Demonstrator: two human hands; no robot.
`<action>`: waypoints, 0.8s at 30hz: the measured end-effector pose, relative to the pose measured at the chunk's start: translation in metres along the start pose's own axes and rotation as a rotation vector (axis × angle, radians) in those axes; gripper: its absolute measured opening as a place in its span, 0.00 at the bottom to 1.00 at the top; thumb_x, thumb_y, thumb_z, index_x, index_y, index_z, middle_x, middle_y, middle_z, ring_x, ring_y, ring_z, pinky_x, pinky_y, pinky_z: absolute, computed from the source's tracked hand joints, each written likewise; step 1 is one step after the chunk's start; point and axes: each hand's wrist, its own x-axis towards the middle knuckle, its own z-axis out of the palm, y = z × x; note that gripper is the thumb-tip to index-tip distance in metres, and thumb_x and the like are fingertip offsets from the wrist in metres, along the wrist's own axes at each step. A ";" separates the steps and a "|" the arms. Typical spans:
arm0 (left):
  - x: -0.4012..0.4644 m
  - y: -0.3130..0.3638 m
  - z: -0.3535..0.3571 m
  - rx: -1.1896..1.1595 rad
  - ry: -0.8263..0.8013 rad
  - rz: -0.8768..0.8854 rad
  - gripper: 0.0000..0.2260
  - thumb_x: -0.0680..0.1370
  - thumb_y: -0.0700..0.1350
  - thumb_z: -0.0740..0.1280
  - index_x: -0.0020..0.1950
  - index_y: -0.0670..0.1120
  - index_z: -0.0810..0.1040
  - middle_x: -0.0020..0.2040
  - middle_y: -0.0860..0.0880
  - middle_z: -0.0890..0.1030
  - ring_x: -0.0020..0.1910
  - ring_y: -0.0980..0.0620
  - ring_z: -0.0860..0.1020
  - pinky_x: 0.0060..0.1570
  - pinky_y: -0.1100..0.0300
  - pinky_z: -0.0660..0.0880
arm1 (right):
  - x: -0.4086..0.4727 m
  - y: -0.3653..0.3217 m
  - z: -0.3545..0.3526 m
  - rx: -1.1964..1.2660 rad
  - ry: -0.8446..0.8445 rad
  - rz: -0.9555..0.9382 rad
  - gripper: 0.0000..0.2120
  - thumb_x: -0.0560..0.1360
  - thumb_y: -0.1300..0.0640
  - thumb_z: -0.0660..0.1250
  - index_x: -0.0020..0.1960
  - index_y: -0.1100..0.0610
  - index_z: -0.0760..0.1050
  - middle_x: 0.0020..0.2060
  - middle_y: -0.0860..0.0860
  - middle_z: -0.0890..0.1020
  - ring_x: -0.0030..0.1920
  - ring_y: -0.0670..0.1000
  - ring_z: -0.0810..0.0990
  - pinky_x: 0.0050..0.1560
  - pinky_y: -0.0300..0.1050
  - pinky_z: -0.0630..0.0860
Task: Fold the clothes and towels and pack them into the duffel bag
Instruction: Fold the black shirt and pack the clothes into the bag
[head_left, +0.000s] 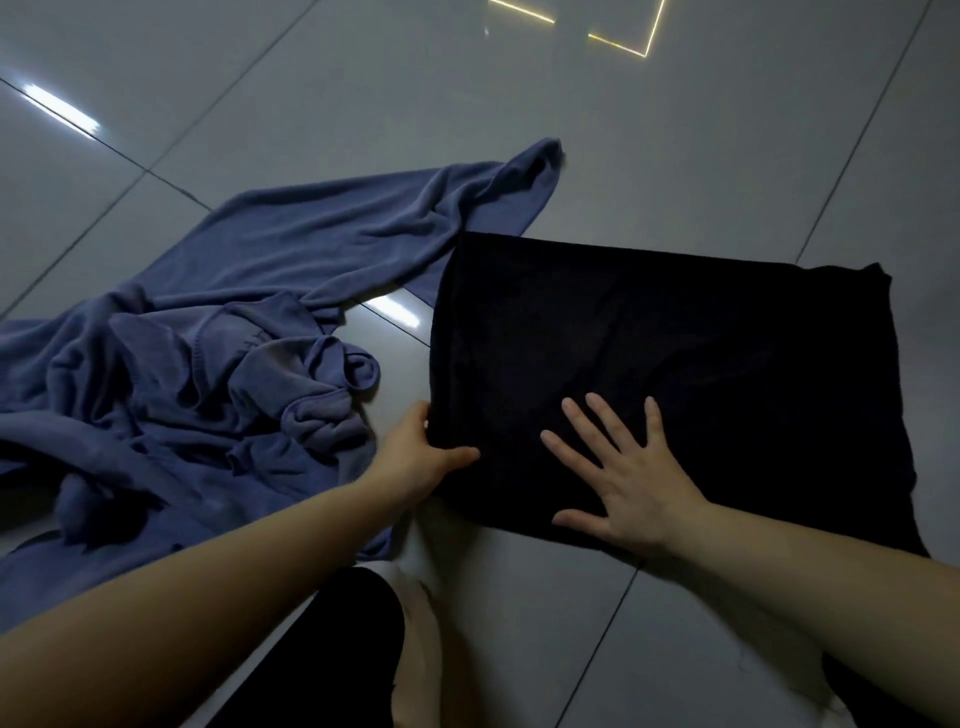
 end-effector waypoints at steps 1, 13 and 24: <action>-0.004 -0.006 0.006 -0.015 -0.035 -0.002 0.24 0.68 0.41 0.78 0.59 0.46 0.72 0.58 0.45 0.79 0.54 0.45 0.79 0.57 0.46 0.77 | -0.005 0.004 0.001 -0.011 0.000 -0.016 0.39 0.74 0.26 0.43 0.76 0.49 0.59 0.76 0.58 0.59 0.75 0.62 0.57 0.62 0.79 0.57; 0.012 0.021 -0.015 0.319 -0.268 -0.137 0.11 0.79 0.48 0.66 0.44 0.40 0.76 0.31 0.46 0.79 0.25 0.53 0.75 0.28 0.62 0.73 | -0.048 0.058 -0.014 -0.065 0.010 -0.315 0.34 0.76 0.29 0.50 0.75 0.48 0.62 0.75 0.57 0.60 0.75 0.60 0.58 0.66 0.73 0.55; 0.094 0.086 -0.005 0.227 0.185 0.144 0.18 0.74 0.40 0.69 0.63 0.46 0.72 0.56 0.41 0.77 0.54 0.39 0.78 0.55 0.47 0.77 | 0.024 -0.090 -0.060 0.276 -0.291 -0.302 0.31 0.78 0.34 0.51 0.71 0.54 0.62 0.33 0.51 0.68 0.33 0.52 0.69 0.29 0.44 0.64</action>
